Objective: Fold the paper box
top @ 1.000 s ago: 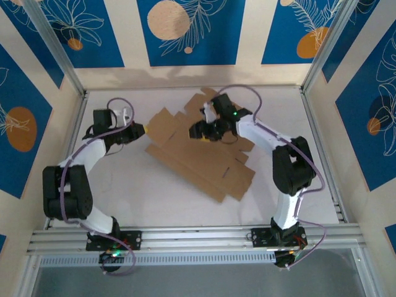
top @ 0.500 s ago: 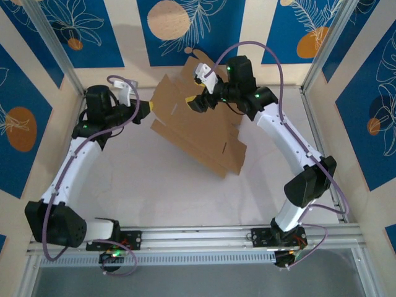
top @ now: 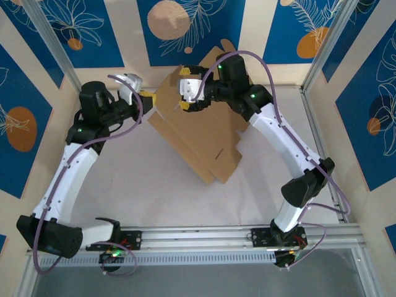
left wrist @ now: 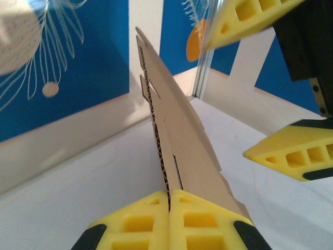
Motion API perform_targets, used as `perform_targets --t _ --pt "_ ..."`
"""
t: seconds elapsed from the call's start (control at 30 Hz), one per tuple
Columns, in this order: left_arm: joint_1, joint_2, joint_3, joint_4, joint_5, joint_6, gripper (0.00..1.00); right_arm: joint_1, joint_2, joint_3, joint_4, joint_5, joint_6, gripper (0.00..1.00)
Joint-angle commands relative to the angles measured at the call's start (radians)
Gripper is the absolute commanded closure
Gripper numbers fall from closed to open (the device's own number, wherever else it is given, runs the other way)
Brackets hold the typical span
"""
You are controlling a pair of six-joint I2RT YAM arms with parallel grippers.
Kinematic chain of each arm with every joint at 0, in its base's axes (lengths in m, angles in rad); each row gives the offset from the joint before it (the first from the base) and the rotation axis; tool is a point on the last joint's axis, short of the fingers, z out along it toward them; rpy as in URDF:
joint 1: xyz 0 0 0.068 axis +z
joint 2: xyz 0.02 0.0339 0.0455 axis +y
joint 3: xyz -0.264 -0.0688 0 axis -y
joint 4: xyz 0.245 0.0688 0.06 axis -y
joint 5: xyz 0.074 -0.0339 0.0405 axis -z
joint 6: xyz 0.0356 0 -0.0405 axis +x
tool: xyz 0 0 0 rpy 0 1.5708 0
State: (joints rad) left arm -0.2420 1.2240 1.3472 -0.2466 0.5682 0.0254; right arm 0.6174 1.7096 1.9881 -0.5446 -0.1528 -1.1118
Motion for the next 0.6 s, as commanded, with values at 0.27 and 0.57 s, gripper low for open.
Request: perform_targets --t 0.27,0.57 --pt "-0.152 -0.015 0.157 -0.057 -0.041 0.319 1.00 0.076 0.001 -0.003 0.137 0.268 -0.453 0.16" --pt "-0.235 -0.023 0.161 -0.104 -0.132 0.469 1.00 0.093 -0.079 -0.026 0.168 0.300 -0.549 0.30"
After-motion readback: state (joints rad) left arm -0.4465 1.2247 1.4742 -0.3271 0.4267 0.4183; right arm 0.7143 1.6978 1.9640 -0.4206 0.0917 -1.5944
